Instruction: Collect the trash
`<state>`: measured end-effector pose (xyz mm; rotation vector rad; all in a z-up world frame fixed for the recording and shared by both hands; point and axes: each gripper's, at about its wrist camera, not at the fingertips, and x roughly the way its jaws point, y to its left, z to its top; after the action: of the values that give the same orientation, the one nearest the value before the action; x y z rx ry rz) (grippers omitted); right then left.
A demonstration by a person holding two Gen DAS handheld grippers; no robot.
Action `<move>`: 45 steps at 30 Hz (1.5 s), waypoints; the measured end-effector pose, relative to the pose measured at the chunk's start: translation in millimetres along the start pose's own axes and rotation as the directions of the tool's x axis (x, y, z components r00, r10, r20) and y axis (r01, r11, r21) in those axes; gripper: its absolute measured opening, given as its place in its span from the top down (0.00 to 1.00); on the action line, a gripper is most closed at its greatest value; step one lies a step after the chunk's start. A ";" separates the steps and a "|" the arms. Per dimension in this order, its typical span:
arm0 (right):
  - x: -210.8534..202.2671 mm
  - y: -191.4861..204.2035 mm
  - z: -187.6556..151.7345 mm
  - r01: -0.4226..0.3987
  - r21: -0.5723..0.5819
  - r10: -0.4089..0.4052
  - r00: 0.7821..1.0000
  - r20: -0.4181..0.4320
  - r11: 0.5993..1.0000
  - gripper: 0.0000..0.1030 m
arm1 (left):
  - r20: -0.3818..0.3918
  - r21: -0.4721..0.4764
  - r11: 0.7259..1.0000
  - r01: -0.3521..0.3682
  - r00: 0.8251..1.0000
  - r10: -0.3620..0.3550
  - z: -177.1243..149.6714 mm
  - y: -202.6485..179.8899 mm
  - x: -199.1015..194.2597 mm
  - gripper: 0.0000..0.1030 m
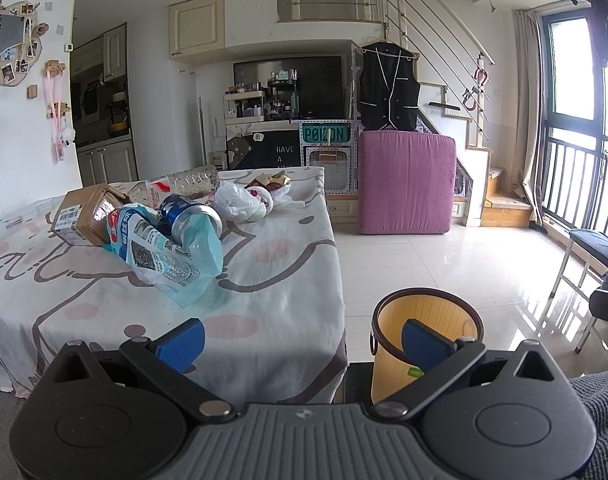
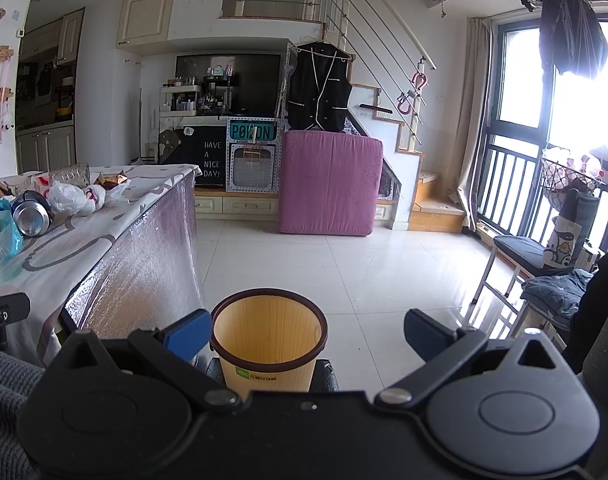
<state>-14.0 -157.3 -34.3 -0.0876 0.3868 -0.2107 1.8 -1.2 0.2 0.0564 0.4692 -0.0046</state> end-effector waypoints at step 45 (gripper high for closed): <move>-2.0 -1.3 4.0 -0.009 0.005 0.009 1.000 0.000 1.000 0.00 | 0.003 0.000 1.000 0.000 1.000 0.000 -0.3 0.1 -0.3 0.00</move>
<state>-14.4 -158.0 -29.6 -0.0812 0.3870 -0.2026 1.3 -1.1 0.1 0.0566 0.4659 -0.0050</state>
